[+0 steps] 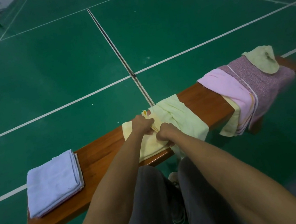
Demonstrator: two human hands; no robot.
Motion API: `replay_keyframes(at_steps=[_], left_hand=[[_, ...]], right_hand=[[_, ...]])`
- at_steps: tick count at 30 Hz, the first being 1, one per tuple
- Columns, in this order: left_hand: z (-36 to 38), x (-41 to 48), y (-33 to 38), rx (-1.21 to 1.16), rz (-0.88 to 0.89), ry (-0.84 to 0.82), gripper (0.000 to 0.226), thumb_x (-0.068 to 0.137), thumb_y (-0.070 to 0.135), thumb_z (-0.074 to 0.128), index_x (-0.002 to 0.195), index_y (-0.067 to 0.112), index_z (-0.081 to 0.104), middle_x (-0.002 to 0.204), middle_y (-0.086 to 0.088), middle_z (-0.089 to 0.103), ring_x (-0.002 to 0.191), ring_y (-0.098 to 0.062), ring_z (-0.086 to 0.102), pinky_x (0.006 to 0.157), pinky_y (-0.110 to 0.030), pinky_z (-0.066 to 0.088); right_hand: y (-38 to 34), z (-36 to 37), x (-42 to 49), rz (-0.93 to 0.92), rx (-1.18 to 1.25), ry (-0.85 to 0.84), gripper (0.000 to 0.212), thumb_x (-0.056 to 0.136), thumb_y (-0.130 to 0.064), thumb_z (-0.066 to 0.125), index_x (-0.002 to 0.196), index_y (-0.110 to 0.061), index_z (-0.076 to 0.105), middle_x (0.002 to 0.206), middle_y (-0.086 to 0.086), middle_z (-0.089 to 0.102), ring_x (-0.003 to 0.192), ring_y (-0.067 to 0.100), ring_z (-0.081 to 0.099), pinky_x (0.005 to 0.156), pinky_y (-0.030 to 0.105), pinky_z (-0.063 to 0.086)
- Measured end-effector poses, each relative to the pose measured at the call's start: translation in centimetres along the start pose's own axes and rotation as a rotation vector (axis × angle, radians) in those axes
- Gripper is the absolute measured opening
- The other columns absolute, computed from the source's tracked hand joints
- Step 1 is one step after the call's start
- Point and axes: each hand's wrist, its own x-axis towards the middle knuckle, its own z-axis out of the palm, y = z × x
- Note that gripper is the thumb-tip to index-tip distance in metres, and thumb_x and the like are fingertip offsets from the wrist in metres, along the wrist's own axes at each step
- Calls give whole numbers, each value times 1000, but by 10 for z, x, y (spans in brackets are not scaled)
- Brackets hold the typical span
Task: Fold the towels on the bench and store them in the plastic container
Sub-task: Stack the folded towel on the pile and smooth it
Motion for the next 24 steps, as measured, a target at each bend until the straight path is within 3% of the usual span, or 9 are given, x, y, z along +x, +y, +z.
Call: replay_keyframes(at_steps=[4,6,8,10,13,15,18,22,24], left_hand=[[2,2,-8,-53,21,-56,35,96,40,67,85,7,65,83,-16,74,72,-35,75,65,-40,64],[-2,6,-18,-23,21,16,41,99,41,59,88,3,70,85,-14,75,71,-32,74,67,-39,64],[-11,13,-31,81,1,154,30,96,30,58,92,3,71,93,-14,75,79,-29,72,71,-36,62],[-21,12,-44,156,-53,283,25,91,22,59,105,3,68,106,-15,71,95,-31,68,77,-34,58],[-33,7,-62,151,-155,359,56,91,28,66,137,3,46,136,-18,54,122,-36,55,99,-44,53],[-39,8,-68,43,-241,245,61,92,35,70,136,0,44,132,-17,56,114,-33,59,91,-41,55],[-49,3,-69,-160,-376,20,58,89,43,75,124,5,50,107,-11,58,90,-27,60,70,-37,54],[-49,-1,-73,-350,-432,-251,71,76,47,86,123,16,43,111,-8,56,100,-29,56,88,-44,53],[-46,1,-75,-422,-383,-294,80,70,50,88,127,17,43,122,-7,57,111,-31,56,98,-48,52]], right_hand=[[3,0,2,39,-80,-27,19,98,-32,62,103,-14,56,87,6,57,79,20,65,88,31,59],[1,-2,2,61,-142,-36,20,96,-32,64,100,-14,57,88,6,57,78,19,63,87,29,58],[-3,-4,1,87,-199,-31,23,92,-35,66,100,-15,59,90,6,57,79,18,60,85,27,56],[-8,-3,2,102,-214,4,37,85,-43,69,111,-16,60,100,6,58,87,21,59,86,30,55],[-13,7,5,73,-124,140,62,80,-47,71,128,-16,49,126,9,53,109,26,55,90,34,53],[-16,12,4,64,-12,195,61,83,-43,71,130,-14,44,130,10,52,113,27,54,92,36,51],[-19,16,7,120,163,216,48,87,-39,71,122,-14,49,123,8,59,104,25,58,90,36,54],[-21,12,9,100,259,79,30,93,-36,69,104,-14,52,112,6,61,103,26,60,80,29,48],[-24,8,8,92,277,57,33,94,-38,69,111,-15,53,119,8,61,113,27,60,80,29,46]])
